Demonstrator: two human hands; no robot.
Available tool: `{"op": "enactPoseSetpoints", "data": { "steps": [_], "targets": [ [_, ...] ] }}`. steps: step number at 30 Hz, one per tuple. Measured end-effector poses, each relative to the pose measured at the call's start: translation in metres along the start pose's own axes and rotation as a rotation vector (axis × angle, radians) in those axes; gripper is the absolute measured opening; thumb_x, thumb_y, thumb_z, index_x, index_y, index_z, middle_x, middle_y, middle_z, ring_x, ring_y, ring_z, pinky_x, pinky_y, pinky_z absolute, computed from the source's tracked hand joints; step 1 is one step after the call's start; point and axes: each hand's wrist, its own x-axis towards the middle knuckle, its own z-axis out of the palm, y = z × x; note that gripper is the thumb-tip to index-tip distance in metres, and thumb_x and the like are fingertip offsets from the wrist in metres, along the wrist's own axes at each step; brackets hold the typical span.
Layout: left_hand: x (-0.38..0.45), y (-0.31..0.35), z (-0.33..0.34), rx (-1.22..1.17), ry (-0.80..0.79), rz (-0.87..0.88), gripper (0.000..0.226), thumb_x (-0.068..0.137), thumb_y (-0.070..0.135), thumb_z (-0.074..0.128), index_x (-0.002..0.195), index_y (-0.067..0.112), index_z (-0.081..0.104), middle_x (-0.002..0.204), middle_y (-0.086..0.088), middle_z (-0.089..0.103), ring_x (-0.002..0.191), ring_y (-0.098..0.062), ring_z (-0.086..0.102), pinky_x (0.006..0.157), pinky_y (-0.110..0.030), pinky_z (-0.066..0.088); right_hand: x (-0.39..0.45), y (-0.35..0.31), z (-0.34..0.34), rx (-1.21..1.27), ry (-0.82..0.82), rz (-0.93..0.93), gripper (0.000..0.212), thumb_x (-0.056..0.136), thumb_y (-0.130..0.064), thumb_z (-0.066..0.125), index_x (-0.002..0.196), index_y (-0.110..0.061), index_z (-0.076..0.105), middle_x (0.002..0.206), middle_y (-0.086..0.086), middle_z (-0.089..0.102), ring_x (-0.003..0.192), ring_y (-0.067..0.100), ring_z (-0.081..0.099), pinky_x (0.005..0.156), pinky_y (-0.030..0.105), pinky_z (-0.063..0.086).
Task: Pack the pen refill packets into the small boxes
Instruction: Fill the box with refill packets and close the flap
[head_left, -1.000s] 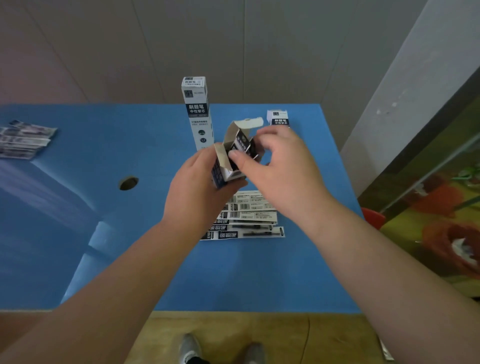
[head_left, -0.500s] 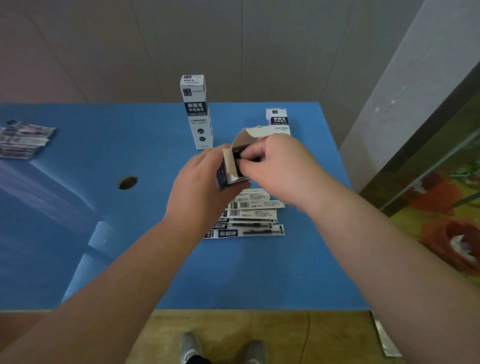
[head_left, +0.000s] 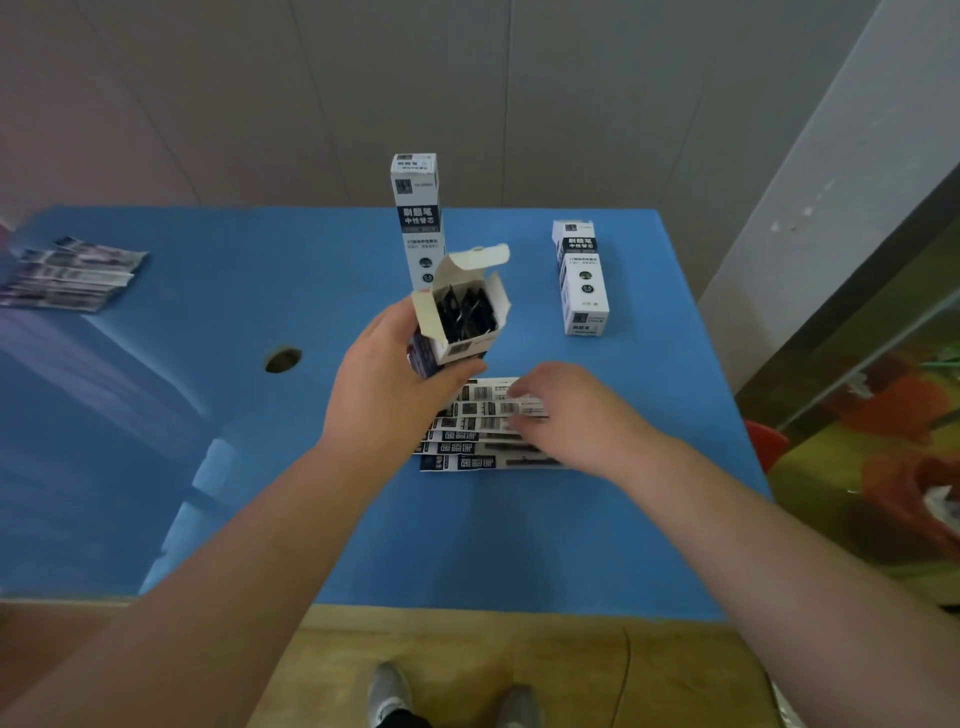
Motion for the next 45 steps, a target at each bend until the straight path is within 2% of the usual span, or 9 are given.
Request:
{"op": "enactPoseSetpoints", "data": {
  "steps": [3,7,13,19,26,30,33,38,45],
  "targets": [
    [-0.003,0.000,-0.002,-0.014,0.007,-0.012,0.046,0.077,0.034,0.085,0.111,0.048,0.058,0.104,0.028,0.063,0.099,0.011,0.055,0.074,-0.006,0.038,0.001,-0.007,0.009,-0.136,0.016,-0.077,0.041,0.095,-0.043,0.057,0.129,-0.021,0.063,0.120,0.002,0.058,0.119,0.024,0.050,0.094,0.035,0.047],
    [-0.006,0.001,-0.005,-0.014,0.011,-0.009,0.046,0.078,0.033,0.086,0.102,0.054,0.052,0.101,0.030,0.063,0.098,0.015,0.053,0.071,-0.002,0.038,0.006,-0.017,0.012,-0.293,-0.026,-0.164,0.037,0.096,-0.046,0.052,0.117,-0.019,0.066,0.111,0.001,0.057,0.108,0.026,0.052,0.083,0.036,0.045],
    [-0.009,-0.001,-0.012,-0.018,0.042,-0.015,0.046,0.077,0.034,0.086,0.100,0.055,0.051,0.102,0.028,0.063,0.099,0.011,0.055,0.076,-0.008,0.040,0.008,-0.023,0.015,-0.329,-0.040,-0.178,0.032,0.099,-0.036,0.045,0.103,-0.013,0.066,0.103,0.002,0.057,0.101,0.025,0.055,0.077,0.040,0.052],
    [-0.012,-0.003,-0.015,-0.027,0.041,-0.023,0.046,0.079,0.035,0.085,0.100,0.056,0.050,0.103,0.028,0.063,0.101,0.013,0.054,0.077,-0.008,0.039,0.014,-0.026,0.018,-0.417,-0.076,-0.161,0.017,0.088,-0.011,0.059,0.105,-0.014,0.064,0.104,0.001,0.056,0.099,0.025,0.057,0.064,0.033,0.041],
    [-0.009,-0.003,-0.022,-0.026,0.039,-0.002,0.046,0.078,0.035,0.085,0.099,0.057,0.051,0.099,0.034,0.062,0.099,0.014,0.053,0.074,-0.003,0.039,0.023,-0.045,0.015,-0.554,-0.101,-0.094,0.012,0.088,-0.002,0.058,0.093,-0.011,0.065,0.081,0.000,0.044,0.079,0.022,0.052,0.062,0.034,0.044],
    [-0.007,-0.003,-0.030,-0.030,0.022,0.015,0.047,0.078,0.035,0.085,0.096,0.060,0.049,0.098,0.036,0.061,0.098,0.017,0.052,0.073,-0.001,0.039,0.022,-0.053,0.016,-0.569,-0.133,-0.052,0.016,0.084,0.003,0.058,0.083,-0.013,0.059,0.072,-0.001,0.040,0.075,0.022,0.050,0.063,0.033,0.045],
    [-0.003,-0.006,-0.037,-0.045,0.010,0.031,0.048,0.079,0.035,0.085,0.098,0.059,0.049,0.100,0.032,0.062,0.098,0.018,0.052,0.074,0.001,0.038,0.028,-0.047,0.023,-0.543,-0.104,-0.023,0.018,0.086,0.001,0.056,0.090,-0.014,0.064,0.072,-0.002,0.041,0.071,0.023,0.050,0.058,0.032,0.042],
    [0.003,-0.017,-0.047,-0.064,-0.021,0.022,0.047,0.079,0.037,0.084,0.099,0.060,0.049,0.103,0.031,0.062,0.100,0.015,0.053,0.075,-0.008,0.039,0.037,-0.041,0.023,-0.413,-0.167,0.039,0.008,0.092,-0.018,0.063,0.092,-0.021,0.071,0.074,-0.006,0.048,0.074,0.022,0.057,0.060,0.030,0.042],
    [0.013,-0.030,-0.058,-0.084,-0.051,0.038,0.047,0.078,0.036,0.085,0.099,0.059,0.050,0.104,0.028,0.065,0.099,0.013,0.054,0.076,-0.008,0.039,0.036,-0.039,0.033,-0.487,-0.113,0.026,0.014,0.090,-0.008,0.058,0.088,-0.015,0.070,0.083,0.001,0.057,0.074,0.022,0.062,0.063,0.034,0.052]
  ]
}}
